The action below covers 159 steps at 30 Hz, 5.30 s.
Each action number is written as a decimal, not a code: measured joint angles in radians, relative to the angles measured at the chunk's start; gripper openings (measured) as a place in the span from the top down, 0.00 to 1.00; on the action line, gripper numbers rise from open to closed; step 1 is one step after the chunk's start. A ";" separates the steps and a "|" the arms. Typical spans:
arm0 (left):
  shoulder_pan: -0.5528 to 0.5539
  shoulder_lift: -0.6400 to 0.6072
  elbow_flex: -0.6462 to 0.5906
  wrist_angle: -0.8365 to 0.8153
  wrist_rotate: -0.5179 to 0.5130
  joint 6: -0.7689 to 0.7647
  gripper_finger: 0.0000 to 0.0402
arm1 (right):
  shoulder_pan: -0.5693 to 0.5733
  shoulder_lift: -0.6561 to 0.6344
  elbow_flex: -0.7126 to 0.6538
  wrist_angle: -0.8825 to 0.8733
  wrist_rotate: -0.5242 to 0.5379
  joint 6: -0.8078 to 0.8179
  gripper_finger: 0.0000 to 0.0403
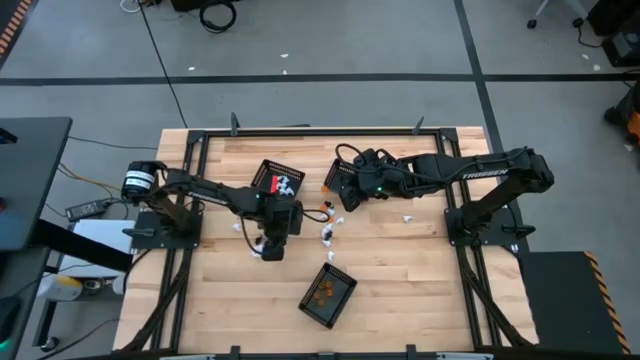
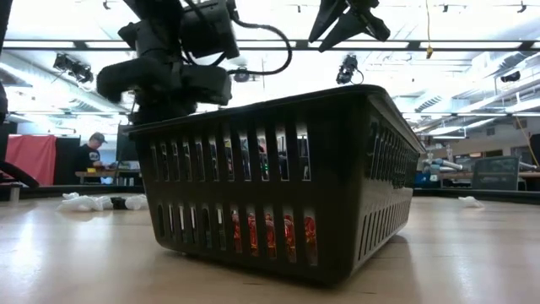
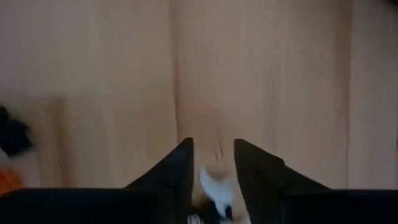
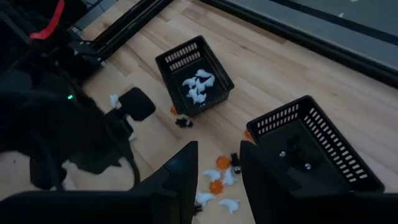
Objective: Sort Halloween decoration
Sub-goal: Put the white ghost toy into the top left black basket
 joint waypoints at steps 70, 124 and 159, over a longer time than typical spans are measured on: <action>-0.316 -0.150 -0.314 0.087 -0.244 -0.297 0.61 | 0.000 0.001 0.000 0.012 0.014 0.000 0.69; -0.147 -0.151 -0.312 0.106 -0.167 -0.157 0.62 | 0.000 0.001 -0.001 0.011 0.005 -0.007 0.69; -0.146 -0.150 -0.303 0.105 -0.167 -0.176 0.86 | 0.000 0.001 -0.001 0.011 0.005 -0.010 0.69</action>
